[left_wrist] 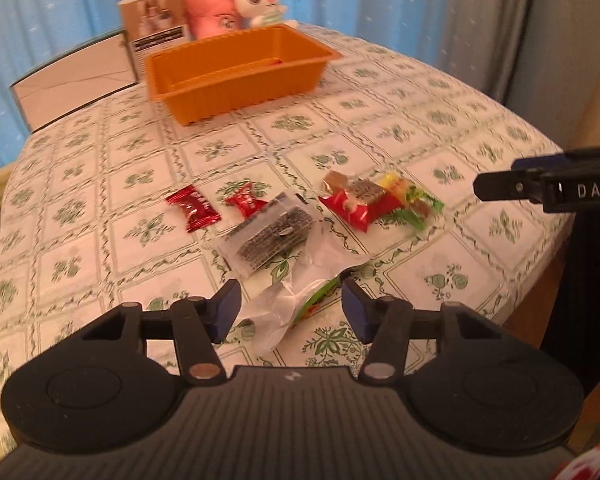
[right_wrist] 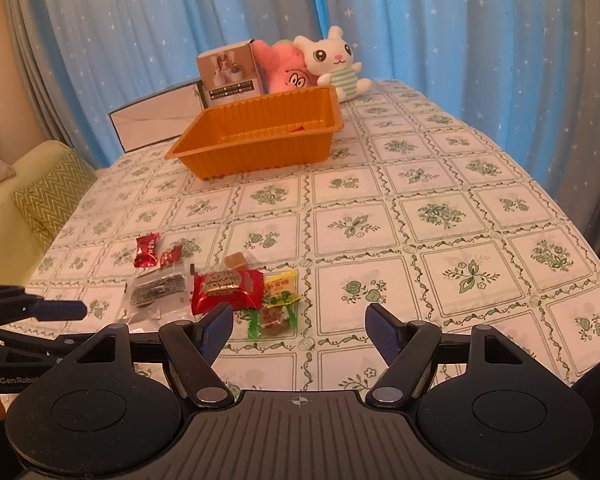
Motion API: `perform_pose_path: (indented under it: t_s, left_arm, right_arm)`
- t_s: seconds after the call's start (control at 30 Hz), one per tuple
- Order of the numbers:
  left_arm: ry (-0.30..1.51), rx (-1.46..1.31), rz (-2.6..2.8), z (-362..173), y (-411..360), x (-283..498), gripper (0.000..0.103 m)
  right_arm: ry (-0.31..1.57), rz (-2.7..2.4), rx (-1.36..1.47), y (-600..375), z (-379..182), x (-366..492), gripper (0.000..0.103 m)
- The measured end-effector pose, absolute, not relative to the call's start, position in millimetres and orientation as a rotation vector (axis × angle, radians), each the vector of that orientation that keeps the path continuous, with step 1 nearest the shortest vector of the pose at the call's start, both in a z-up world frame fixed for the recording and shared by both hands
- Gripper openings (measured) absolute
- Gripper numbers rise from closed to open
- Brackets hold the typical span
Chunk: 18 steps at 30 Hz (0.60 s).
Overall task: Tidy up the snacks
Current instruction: 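Move both open tools back from the tray toward the snacks, then grasp the white snack bag with the left tool while the right tool grasps the green-wrapped candy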
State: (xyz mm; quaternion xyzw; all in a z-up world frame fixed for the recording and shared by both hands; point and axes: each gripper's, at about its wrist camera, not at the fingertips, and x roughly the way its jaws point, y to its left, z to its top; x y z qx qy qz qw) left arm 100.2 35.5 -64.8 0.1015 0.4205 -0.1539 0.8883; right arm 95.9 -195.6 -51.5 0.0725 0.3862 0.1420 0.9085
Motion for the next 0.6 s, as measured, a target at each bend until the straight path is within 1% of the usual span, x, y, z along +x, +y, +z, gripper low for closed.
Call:
perform_pose_path:
  t_s: [0.2,0.33,0.6]
  left_arm:
    - [0.906,0.327,-0.438,-84,26,121,0.050]
    - [0.940,0.353,-0.473,-93,25,132,0.042]
    - [0.986,0.336,-0.479,-94,21,135,0.038]
  right_arm:
    - [0.826,0.290,0.128,-193,-66,104,0.073]
    - [0.840,0.282,0.133,-193,-73,110,0.073]
    - [0.865,0.310,0.118,-182,-83,116,0.073]
